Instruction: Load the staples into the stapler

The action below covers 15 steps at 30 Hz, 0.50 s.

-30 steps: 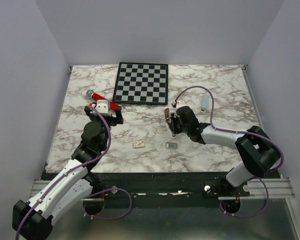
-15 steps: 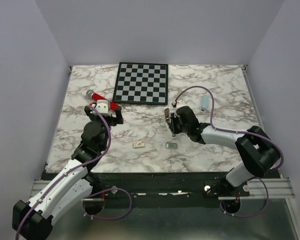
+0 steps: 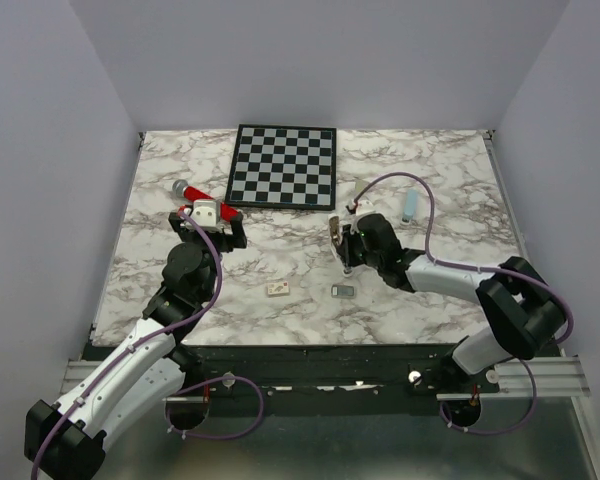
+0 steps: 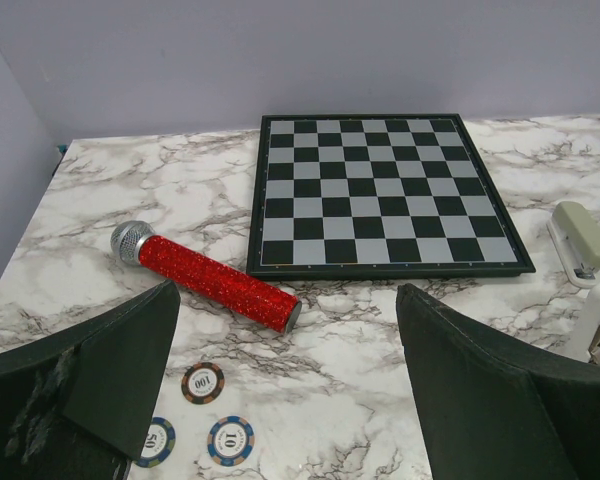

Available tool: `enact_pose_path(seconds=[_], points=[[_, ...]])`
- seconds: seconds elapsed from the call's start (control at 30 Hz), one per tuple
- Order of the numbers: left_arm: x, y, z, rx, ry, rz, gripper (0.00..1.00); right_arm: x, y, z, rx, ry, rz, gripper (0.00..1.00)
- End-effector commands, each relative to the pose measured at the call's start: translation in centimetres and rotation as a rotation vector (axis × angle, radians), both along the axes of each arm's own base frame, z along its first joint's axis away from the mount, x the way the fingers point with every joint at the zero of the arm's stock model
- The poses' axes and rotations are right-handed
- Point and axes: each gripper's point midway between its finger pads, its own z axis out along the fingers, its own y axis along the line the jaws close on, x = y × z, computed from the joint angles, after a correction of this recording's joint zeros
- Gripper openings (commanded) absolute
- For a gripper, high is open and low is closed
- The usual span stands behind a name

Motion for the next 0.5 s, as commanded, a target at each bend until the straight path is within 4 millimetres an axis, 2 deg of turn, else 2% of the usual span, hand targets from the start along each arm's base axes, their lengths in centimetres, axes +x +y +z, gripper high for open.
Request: enact_pose_path(seconds=[0.0,0.1,0.13,0.27,0.47], points=[[-0.1,-0.3,-0.1,-0.012,-0.007,-0.015,0.97,0.0,-0.3,1.2,0.054,-0.053,-0.017,0.07],[0.0,-0.4,-0.1,-0.014,-0.004,-0.018,0.97,-0.4,-1.3,0.9,0.042,-0.061,-0.045,0.07],[0.0,-0.5,-0.1,-0.016,-0.005,-0.022,0.97,-0.5,-1.5,1.5,0.049,-0.072,-0.055,0.07],[0.0,-0.8,-0.2,-0.018,0.002,-0.032,0.97,-1.2,-3.3,1.7,0.019,-0.05,-0.12,0.07],[-0.2,-1.2,-0.2,-0.016,0.005,-0.046,0.97,-4.4,-6.3,0.0,-0.039,0.124,-0.241,0.07]])
